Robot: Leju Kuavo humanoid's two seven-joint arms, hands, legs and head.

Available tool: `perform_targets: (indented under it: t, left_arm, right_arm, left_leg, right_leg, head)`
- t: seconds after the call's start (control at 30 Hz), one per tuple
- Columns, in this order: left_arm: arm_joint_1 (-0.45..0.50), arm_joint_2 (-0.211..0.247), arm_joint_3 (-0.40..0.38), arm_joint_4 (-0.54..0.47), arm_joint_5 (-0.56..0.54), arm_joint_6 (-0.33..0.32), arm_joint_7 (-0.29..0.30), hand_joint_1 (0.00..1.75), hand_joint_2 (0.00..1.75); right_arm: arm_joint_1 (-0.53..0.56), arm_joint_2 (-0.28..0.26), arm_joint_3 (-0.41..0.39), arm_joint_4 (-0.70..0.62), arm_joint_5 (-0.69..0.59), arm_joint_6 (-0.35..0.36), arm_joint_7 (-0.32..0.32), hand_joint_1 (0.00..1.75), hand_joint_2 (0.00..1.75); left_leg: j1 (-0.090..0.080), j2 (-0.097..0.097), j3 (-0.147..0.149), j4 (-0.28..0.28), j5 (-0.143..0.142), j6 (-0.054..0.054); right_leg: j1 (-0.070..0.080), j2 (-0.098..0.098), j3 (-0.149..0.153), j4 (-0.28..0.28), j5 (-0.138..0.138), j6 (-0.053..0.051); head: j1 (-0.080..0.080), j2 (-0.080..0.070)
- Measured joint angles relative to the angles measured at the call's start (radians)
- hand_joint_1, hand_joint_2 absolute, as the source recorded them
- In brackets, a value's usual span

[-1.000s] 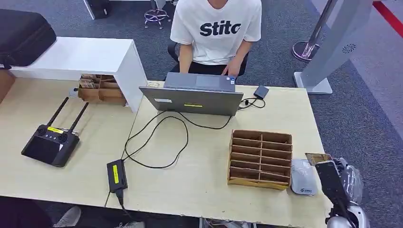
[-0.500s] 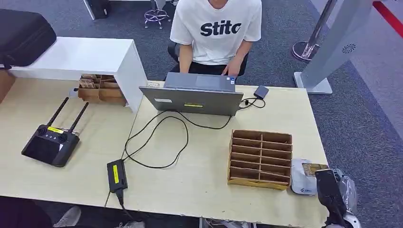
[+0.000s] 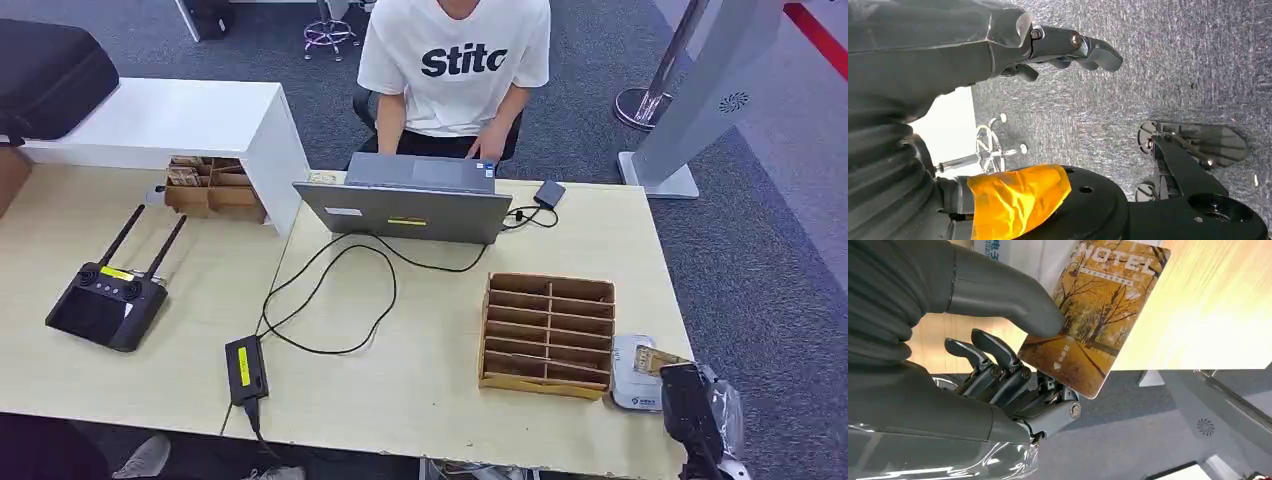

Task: Pass the card to the sensor for recognition and then transmit it.

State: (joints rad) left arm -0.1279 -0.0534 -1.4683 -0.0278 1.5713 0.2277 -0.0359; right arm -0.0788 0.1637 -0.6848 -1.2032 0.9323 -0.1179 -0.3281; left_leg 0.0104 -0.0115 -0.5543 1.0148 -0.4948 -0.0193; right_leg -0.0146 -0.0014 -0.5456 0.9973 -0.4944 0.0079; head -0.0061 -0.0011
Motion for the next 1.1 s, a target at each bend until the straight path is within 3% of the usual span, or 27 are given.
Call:
perform_targets:
  t: [0.27, 0.47, 0.73, 1.1]
  left_arm:
    - [0.000, 0.000, 0.000, 0.000, 0.000, 0.000, 0.000, 0.00, 1.75]
    - [0.000, -0.001, 0.000, 0.003, 0.000, 0.000, 0.000, 0.00, 1.75]
    - [0.000, -0.005, 0.000, 0.007, 0.000, -0.001, -0.004, 0.00, 1.75]
    - [0.000, -0.005, 0.000, 0.008, 0.000, -0.006, -0.007, 0.00, 1.75]
  right_arm:
    - [0.000, 0.001, -0.009, 0.011, -0.002, 0.000, -0.004, 1.75, 1.75]
    - [0.006, 0.030, -0.008, -0.052, -0.010, -0.008, -0.052, 1.75, 1.75]
    - [0.014, 0.063, 0.064, -0.214, -0.042, -0.003, -0.056, 1.75, 1.75]
    - [0.015, 0.068, 0.174, -0.391, -0.051, 0.015, -0.063, 1.75, 1.75]
  left_leg:
    - [0.000, 0.000, 0.000, 0.000, 0.000, 0.000]
    - [0.000, 0.000, 0.000, 0.000, 0.000, 0.000]
    - [0.000, 0.000, 0.000, 0.000, 0.000, 0.000]
    - [0.000, 0.000, 0.000, 0.000, 0.000, 0.000]
  right_leg:
    - [0.000, 0.000, 0.000, 0.000, 0.000, 0.000]
    - [0.000, 0.000, 0.000, 0.000, 0.000, 0.000]
    - [0.000, 0.000, 0.000, 0.000, 0.000, 0.000]
    - [0.000, 0.000, 0.000, 0.000, 0.000, 0.000]
  head:
    - [0.000, 0.000]
    - [0.000, 0.000]
    - [0.000, 0.000]
    - [0.000, 0.000]
